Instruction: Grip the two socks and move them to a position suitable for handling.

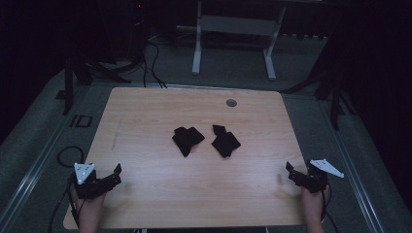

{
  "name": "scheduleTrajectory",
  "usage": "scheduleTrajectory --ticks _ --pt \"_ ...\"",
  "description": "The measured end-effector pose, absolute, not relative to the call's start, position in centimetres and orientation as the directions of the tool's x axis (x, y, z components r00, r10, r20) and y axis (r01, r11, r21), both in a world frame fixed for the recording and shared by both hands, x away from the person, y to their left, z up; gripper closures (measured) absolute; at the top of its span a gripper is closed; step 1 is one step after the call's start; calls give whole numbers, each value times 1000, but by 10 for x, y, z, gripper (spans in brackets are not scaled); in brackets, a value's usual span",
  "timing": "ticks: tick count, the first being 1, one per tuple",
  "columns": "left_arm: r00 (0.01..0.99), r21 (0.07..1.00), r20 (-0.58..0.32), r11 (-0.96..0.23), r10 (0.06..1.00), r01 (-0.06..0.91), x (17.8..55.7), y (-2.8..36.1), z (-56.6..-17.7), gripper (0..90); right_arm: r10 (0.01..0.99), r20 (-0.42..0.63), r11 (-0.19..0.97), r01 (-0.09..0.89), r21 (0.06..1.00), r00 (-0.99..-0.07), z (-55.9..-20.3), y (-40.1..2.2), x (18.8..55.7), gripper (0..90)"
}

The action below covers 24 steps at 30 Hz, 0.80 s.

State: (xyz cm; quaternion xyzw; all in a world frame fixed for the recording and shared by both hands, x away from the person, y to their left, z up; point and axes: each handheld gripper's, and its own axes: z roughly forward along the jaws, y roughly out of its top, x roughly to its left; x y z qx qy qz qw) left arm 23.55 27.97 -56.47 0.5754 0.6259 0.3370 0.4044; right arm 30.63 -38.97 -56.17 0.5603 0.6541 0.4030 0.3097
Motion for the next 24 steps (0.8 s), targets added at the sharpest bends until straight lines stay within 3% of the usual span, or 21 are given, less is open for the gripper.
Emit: scheduleTrajectory --ticks 5,9,13,19,24 --pt "-12 859 -90 84 996 505 239 275 -567 28 985 53 34 492 870 -162 -563 -391 305 130" --pt "32 877 -89 63 995 477 240 269 -568 30 984 62 30 501 865 -166 -563 -391 305 138" --pt "57 857 -133 86 989 508 241 269 -569 31 979 40 70 520 852 -198 -563 -387 305 139" --pt "125 882 -200 123 972 455 240 263 -567 31 971 14 124 549 827 -240 -564 -380 308 138" --pt "174 905 -165 79 971 418 238 252 -563 31 965 5 155 586 795 -262 -563 -373 311 140"
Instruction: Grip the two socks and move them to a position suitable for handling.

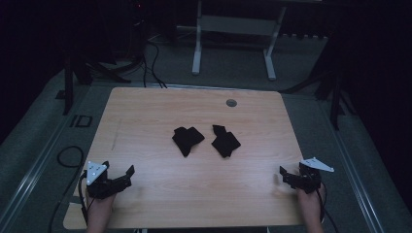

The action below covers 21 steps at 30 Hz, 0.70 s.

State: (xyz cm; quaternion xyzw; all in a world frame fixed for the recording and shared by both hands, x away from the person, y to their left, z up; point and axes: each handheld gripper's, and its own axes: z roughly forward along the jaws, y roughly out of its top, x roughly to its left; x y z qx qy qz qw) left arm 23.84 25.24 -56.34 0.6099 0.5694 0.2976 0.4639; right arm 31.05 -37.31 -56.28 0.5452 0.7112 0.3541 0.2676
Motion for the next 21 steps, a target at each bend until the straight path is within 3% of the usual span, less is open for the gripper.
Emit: scheduleTrajectory --ticks 7,13,21 --pt "223 929 -132 43 966 367 235 240 -559 31 941 20 199 599 776 -338 -554 -355 318 150" --pt "253 922 -97 -9 963 386 238 228 -559 33 906 90 201 606 769 -414 -545 -336 330 144" --pt "247 899 -152 30 957 436 237 222 -560 33 858 88 273 595 756 -507 -532 -301 351 132"
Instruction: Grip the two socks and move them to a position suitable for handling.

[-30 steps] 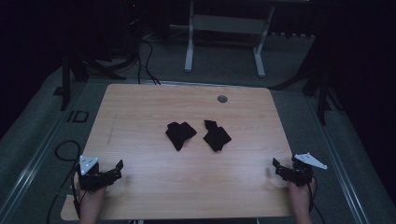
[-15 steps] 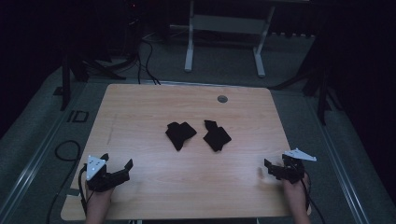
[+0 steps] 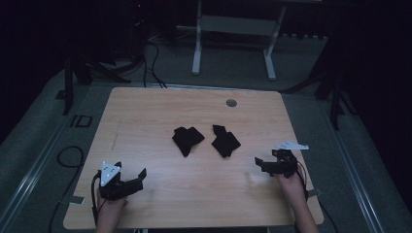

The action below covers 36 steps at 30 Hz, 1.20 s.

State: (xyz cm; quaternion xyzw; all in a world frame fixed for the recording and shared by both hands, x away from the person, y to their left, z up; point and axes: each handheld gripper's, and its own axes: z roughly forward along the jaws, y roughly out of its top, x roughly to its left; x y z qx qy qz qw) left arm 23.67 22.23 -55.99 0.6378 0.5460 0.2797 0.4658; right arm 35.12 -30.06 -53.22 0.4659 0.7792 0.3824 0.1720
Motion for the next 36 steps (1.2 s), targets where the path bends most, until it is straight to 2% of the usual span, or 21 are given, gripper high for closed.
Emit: scheduleTrajectory --ticks 9,14,19,27,30,31,32,34,36 --pt "260 915 -133 17 956 404 230 217 -553 32 811 94 317 570 758 -577 -530 -254 379 132" --pt "329 911 -43 -98 943 401 228 208 -553 32 793 70 344 540 768 -605 -524 -225 399 156" --pt "332 914 -75 -69 940 400 226 209 -550 32 782 46 368 520 771 -621 -521 -197 419 214" --pt "325 912 -91 -52 941 406 225 214 -550 39 797 29 400 563 723 -603 -543 -170 440 258" --pt "333 912 -90 -57 939 407 225 213 -551 39 800 -36 457 569 684 -598 -559 -163 441 354" --pt "333 912 -89 -57 939 406 225 213 -551 39 801 -46 452 551 702 -598 -561 -162 438 391" --pt "332 912 -89 -57 939 406 225 213 -551 39 804 -36 440 551 709 -594 -561 -162 437 452" --pt "331 913 -87 -58 940 404 225 213 -551 39 796 -47 446 533 719 -603 -562 -162 433 631" --pt "333 914 -91 -54 939 402 224 213 -550 39 789 -53 455 524 720 -612 -561 -161 431 723"
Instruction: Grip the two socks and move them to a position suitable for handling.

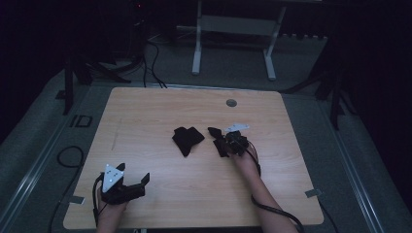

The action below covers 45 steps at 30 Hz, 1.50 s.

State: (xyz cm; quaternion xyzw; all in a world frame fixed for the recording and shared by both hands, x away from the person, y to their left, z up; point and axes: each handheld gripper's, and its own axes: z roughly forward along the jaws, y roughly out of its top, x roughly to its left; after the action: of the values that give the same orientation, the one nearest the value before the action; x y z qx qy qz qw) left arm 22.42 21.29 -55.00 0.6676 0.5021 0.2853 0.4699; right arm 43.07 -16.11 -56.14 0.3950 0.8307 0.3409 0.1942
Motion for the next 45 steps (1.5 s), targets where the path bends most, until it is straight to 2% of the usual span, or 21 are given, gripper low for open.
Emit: scheduleTrajectory --ticks 7,12,19,25,31,34,40,43,45 --pt "334 912 -97 -50 938 407 225 212 -550 46 798 -81 462 520 719 -597 -555 -157 427 774" --pt "334 909 -104 -47 937 415 225 213 -551 46 791 -78 446 485 752 -607 -533 -161 417 774" --pt "336 911 -94 -55 937 409 225 211 -550 46 751 -96 445 393 804 -654 -497 -160 380 775" --pt "346 909 -100 -56 933 413 225 210 -550 46 673 -90 476 337 812 -734 -485 -157 338 774" --pt "359 909 -103 -58 928 412 224 208 -550 46 582 -84 497 272 824 -809 -490 -154 295 772" --pt "383 908 -127 -48 915 417 224 204 -551 46 575 -69 503 285 816 -815 -503 -153 283 771" --pt "444 904 -102 -103 890 415 223 191 -553 46 565 -45 551 336 764 -824 -542 -149 278 767" --pt "474 897 -127 -103 871 430 224 190 -553 49 570 -53 577 353 737 -820 -553 -148 280 759" --pt "497 893 -112 -132 860 430 223 188 -554 84 573 -48 582 366 726 -818 -558 -147 283 755"
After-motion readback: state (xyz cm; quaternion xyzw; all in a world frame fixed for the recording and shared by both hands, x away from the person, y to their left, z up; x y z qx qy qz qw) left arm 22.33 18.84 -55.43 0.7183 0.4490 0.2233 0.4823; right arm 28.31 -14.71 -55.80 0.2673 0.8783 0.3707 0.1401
